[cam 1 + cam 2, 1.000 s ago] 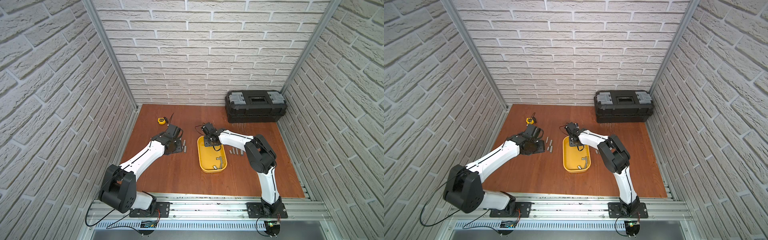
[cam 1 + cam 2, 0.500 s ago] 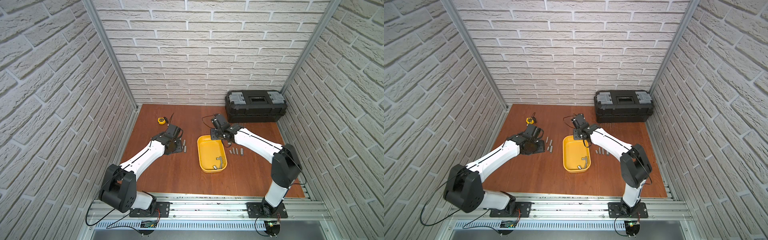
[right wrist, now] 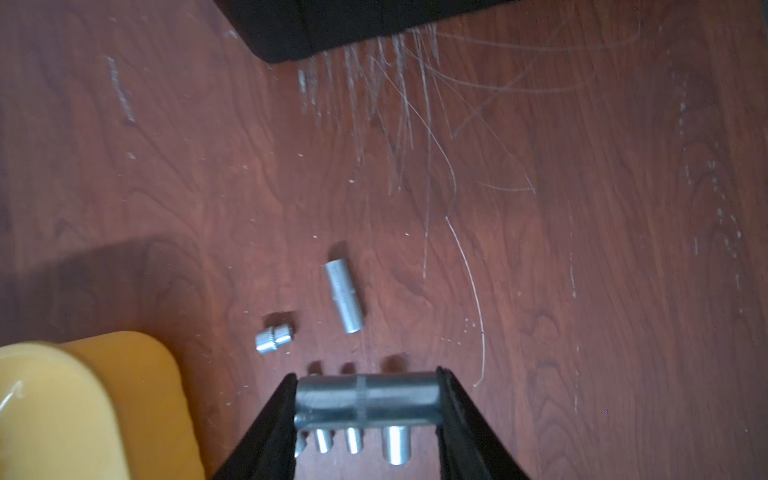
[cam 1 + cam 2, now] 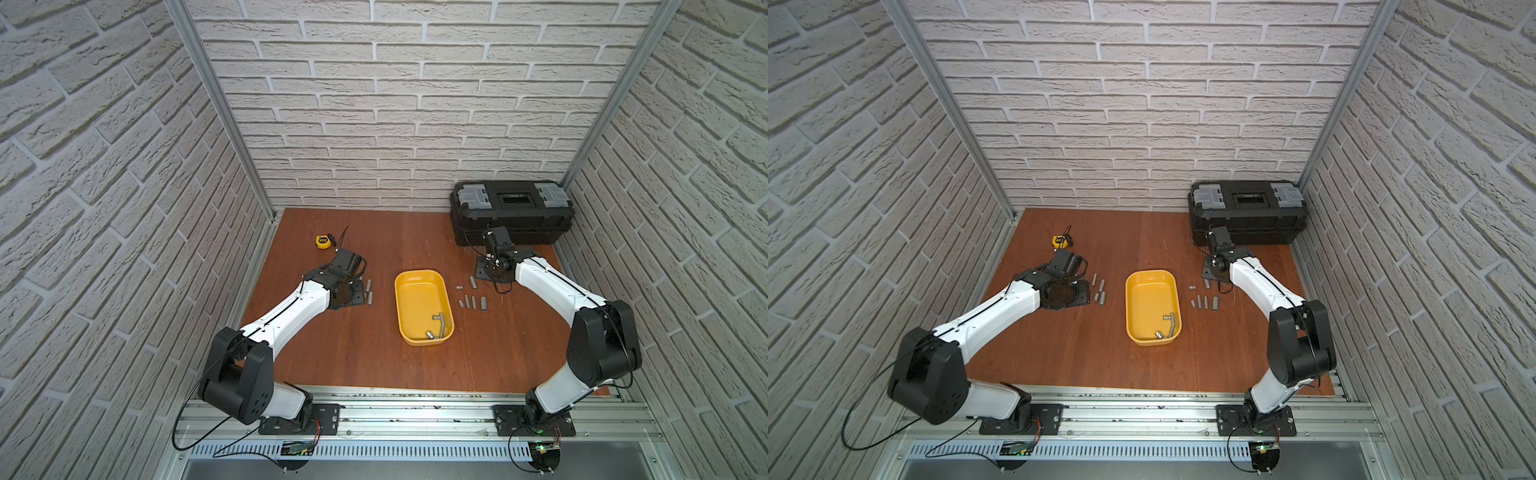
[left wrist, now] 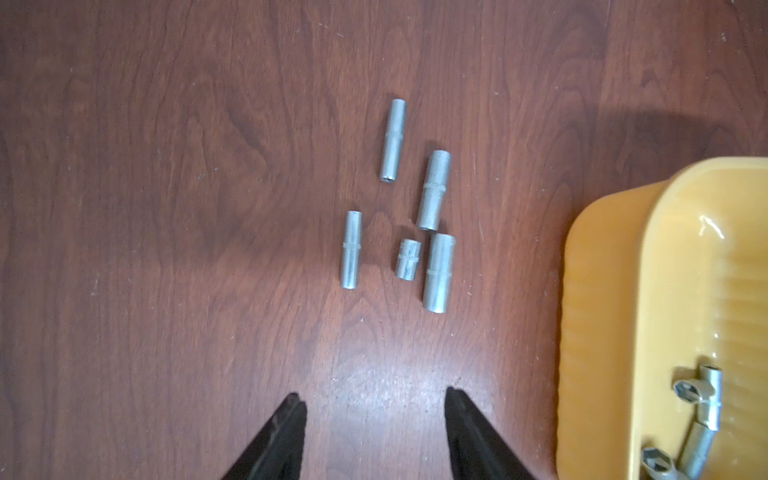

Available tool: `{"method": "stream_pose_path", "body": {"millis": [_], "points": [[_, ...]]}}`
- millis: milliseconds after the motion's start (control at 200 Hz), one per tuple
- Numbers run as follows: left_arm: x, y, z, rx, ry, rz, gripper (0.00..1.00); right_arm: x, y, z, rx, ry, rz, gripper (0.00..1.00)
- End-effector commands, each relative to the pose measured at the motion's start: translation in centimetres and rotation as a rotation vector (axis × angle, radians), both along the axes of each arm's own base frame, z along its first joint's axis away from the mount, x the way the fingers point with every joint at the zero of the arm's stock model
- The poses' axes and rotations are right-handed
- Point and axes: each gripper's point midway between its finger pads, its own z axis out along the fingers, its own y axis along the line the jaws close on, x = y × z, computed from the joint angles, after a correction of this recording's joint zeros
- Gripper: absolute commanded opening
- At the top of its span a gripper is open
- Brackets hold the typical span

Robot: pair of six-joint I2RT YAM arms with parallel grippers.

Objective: Take out the socket from the storage box
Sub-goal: Place the socket head at the center of the board.

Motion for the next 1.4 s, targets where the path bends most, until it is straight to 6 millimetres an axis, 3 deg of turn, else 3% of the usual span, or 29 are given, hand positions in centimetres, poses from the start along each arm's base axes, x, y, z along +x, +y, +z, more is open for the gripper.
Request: {"method": "stream_pose_path", "body": {"millis": [0, 350, 685, 925, 1250, 1395], "points": [[0.6, 0.1, 0.6, -0.011, -0.027, 0.013, 0.58, 0.1, -0.8, -2.1, 0.032, 0.051, 0.000, 0.39], [0.4, 0.3, 0.8, -0.012, -0.031, 0.018, 0.57, 0.6, -1.4, -7.8, 0.067, 0.191, -0.012, 0.40], [0.2, 0.4, 0.7, -0.010, -0.030, 0.022, 0.58, 0.4, -1.5, -8.8, 0.071, 0.215, -0.018, 0.49], [0.3, 0.3, 0.9, -0.013, -0.034, 0.016, 0.58, 0.5, -1.9, -6.7, 0.052, 0.177, -0.017, 0.58], [0.4, 0.1, 1.6, -0.014, -0.045, 0.000, 0.59, 1.1, -2.1, -1.6, 0.040, 0.080, -0.005, 0.62], [0.7, -0.5, 2.6, -0.019, -0.062, -0.029, 0.59, 0.8, -1.1, 1.2, 0.073, 0.022, 0.042, 0.62]]}}
